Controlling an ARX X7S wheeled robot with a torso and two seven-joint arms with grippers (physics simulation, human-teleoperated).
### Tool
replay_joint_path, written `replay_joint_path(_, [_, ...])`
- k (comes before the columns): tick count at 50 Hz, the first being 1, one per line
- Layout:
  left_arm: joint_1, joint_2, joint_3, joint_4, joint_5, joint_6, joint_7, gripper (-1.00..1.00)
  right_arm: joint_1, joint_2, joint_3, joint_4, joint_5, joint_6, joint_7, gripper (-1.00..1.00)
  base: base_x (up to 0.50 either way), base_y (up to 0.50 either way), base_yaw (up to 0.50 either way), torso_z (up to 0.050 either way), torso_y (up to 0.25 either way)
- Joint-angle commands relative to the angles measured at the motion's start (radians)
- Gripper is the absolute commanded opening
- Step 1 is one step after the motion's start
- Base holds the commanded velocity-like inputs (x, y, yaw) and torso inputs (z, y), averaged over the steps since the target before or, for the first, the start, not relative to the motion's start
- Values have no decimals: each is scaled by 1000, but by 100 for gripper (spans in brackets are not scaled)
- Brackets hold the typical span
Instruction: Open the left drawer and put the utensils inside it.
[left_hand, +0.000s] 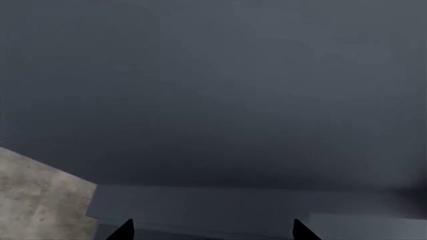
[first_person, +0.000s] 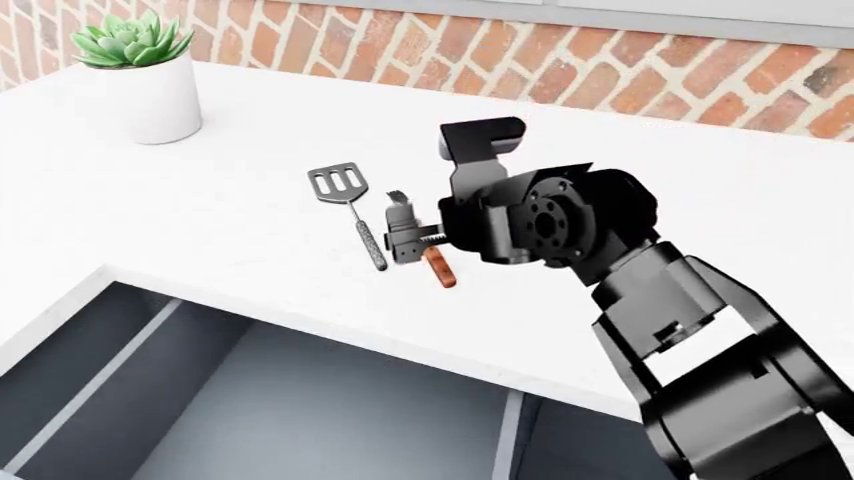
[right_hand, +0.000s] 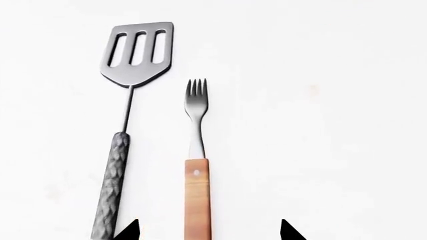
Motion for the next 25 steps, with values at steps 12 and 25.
replay_joint_path(12, [-1,4,13,0,-9,6,-4,100,-8,-72,-111,212,-14,-103,-148,100,0,0,0,0,0])
replay_joint_path(25, [-3,4,17,0,-10,6,-7,100,7,-73,-360,263,201,-189,-176,100,0,0,0,0,0])
